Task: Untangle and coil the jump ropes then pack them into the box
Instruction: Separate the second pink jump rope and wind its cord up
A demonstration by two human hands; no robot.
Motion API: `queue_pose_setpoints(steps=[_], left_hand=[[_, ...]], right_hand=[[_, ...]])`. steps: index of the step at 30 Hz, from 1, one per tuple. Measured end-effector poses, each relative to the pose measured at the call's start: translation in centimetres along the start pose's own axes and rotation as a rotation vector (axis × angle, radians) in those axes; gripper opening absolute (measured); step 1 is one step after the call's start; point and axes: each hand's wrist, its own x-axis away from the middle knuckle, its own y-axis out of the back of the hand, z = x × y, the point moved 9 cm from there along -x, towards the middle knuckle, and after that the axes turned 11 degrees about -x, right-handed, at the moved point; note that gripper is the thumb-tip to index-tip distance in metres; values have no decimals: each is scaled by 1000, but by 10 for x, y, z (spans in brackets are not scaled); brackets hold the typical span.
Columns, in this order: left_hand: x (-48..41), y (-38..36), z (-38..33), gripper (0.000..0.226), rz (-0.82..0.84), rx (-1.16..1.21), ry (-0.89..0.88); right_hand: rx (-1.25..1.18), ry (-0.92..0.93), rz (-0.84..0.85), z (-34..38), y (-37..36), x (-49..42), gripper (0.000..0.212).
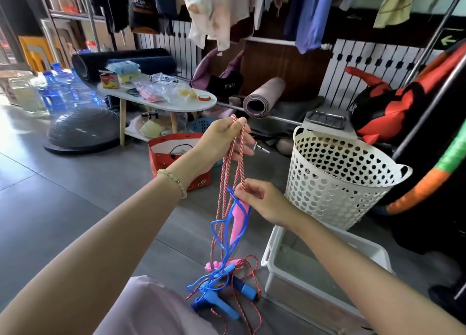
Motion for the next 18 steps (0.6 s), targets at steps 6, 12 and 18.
queue_pose_setpoints(steps=[6, 12, 18], left_hand=[[-3, 5, 21, 28, -57, -93, -32], [0, -14, 31, 31, 4, -93, 18], [12, -42, 47, 30, 208, -274, 38]], right_hand=[[374, 302, -249, 44, 35, 11, 19], [265, -5, -219, 13, 51, 11, 21], [-203, -219, -196, 6, 41, 20, 24]])
